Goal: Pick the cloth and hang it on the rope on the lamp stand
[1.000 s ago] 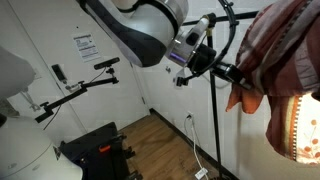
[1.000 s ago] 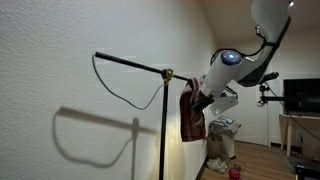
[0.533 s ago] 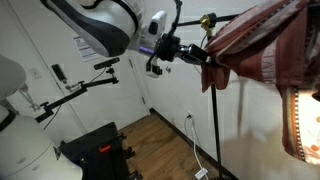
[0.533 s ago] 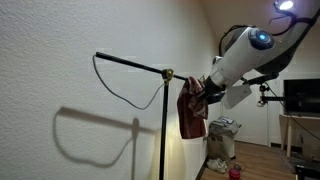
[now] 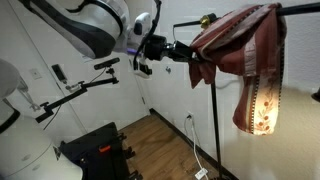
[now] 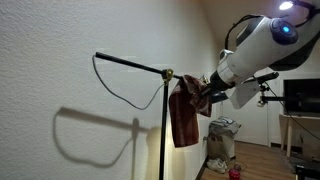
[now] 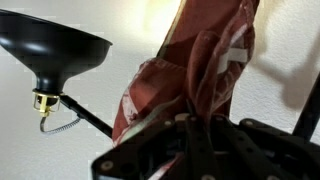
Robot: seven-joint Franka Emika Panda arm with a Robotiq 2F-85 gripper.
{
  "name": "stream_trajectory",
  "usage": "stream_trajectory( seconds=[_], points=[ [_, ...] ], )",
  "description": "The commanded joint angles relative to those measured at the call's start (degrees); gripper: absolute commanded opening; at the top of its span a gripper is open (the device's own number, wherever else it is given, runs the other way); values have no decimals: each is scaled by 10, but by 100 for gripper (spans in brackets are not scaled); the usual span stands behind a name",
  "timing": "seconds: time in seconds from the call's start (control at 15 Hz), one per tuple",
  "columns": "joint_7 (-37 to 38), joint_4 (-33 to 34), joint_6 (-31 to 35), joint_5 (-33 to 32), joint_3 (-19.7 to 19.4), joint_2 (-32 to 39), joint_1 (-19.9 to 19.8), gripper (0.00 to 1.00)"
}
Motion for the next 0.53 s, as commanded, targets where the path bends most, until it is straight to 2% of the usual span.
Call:
stream_trajectory(
  seconds=[0.0,0.2,0.47],
  points=[
    [-4,0,-4,2,-21,-1,21,4],
    [-5,0,-11,-2,-19,9,24,1],
    [-25,-12,1,-38,0,48,59,1]
  ],
)
